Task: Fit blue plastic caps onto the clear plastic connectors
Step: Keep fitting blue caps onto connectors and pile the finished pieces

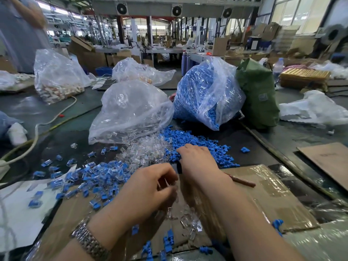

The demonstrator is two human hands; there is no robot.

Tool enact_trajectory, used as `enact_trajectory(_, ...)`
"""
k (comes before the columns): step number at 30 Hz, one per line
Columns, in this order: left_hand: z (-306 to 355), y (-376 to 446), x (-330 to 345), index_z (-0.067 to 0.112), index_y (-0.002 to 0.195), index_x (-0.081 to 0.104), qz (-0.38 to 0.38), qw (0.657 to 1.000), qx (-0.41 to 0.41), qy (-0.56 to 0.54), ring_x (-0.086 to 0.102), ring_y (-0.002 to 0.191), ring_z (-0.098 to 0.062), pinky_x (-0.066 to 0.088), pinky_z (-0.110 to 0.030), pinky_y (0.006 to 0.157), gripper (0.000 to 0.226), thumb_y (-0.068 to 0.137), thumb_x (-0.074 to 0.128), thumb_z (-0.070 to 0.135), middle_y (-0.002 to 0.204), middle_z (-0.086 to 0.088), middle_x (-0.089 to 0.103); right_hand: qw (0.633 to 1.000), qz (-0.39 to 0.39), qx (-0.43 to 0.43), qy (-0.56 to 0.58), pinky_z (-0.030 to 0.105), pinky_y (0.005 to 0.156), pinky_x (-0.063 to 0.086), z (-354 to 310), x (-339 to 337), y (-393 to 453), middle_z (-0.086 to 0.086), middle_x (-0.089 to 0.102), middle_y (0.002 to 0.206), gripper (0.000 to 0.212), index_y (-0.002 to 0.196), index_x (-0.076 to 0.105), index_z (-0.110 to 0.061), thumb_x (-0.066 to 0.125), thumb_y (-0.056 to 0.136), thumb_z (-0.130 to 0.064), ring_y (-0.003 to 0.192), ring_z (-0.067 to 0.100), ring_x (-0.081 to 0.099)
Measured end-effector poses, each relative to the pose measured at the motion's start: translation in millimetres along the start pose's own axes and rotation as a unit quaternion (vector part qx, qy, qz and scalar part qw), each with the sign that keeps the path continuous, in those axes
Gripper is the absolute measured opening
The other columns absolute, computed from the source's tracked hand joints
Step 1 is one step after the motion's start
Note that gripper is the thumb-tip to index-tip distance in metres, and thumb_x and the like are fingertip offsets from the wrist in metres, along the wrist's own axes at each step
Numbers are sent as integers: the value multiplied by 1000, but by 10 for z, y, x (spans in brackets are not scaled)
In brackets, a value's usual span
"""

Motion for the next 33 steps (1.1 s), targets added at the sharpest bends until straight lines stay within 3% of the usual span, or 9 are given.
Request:
enact_trajectory(7,-171,15,-150,28,94,73,67,987,-89,-114,69,74,2,52,-11,67,14,88,77,15,80,12,74,999,28,-17,-20,35,84,30,-66,-23,-64,6,61,116,29,116,65,-17,47,98,-4,104,31,56)
enact_trajectory(10,-253,14,-217,26,96,76,86,968,-129,-196,71,75,-1,51,-9,67,15,87,78,14,83,9,77,999,34,-20,-13,40,92,34,-76,-13,-60,6,61,112,24,113,65,-19,50,97,-7,104,29,58)
enact_trajectory(13,-302,10,-233,19,97,77,85,938,-163,-293,73,72,-12,56,-19,69,16,87,76,6,84,-1,78,999,35,-28,4,45,93,30,-107,2,-59,2,59,109,20,109,62,-25,54,96,-12,108,27,55)
enact_trajectory(18,-344,5,-243,11,97,78,87,894,-178,-401,73,73,-16,58,-19,66,18,79,76,8,83,-9,77,994,19,-65,90,38,96,35,-109,-32,-120,-4,67,106,11,104,66,-29,61,97,-22,103,21,61)
enact_trajectory(20,-352,13,-233,13,94,80,79,877,-181,-438,74,78,-17,58,-20,67,24,71,75,16,88,-11,78,975,45,-52,210,38,95,49,-18,-134,-182,-4,69,102,9,103,69,-24,64,97,-20,96,16,65)
enact_trajectory(22,-356,23,-213,16,93,81,66,864,-181,-464,74,86,-20,59,-23,70,23,71,73,16,96,-12,78,930,84,-46,355,31,85,57,65,-248,-259,-4,73,90,6,98,72,-20,70,94,-16,85,11,70)
enact_trajectory(24,-354,28,-200,19,94,81,53,861,-177,-474,74,92,-23,59,-24,72,23,73,72,17,101,-12,77,872,103,-62,475,22,78,57,97,-327,-308,-1,76,80,7,92,77,-16,76,88,-10,78,10,73)
enact_trajectory(26,-353,30,-201,21,96,81,50,857,-172,-482,74,93,-24,59,-24,73,24,73,74,18,104,-13,77,838,109,-87,527,18,78,55,87,-365,-330,-2,77,81,10,92,79,-14,78,86,-5,80,9,74)
enact_trajectory(33,-372,32,-179,14,93,80,56,837,-169,-517,74,97,-32,59,-24,73,18,75,75,13,106,-20,76,857,152,-141,471,14,75,54,23,-446,-401,-15,76,83,20,90,80,-26,75,89,-7,82,1,72)
Point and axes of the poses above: each hand's wrist, its own y-axis towards the middle knuckle, its own x-axis out of the palm, z = x × y, the point moved 6 cm from there along y, towards the middle knuckle
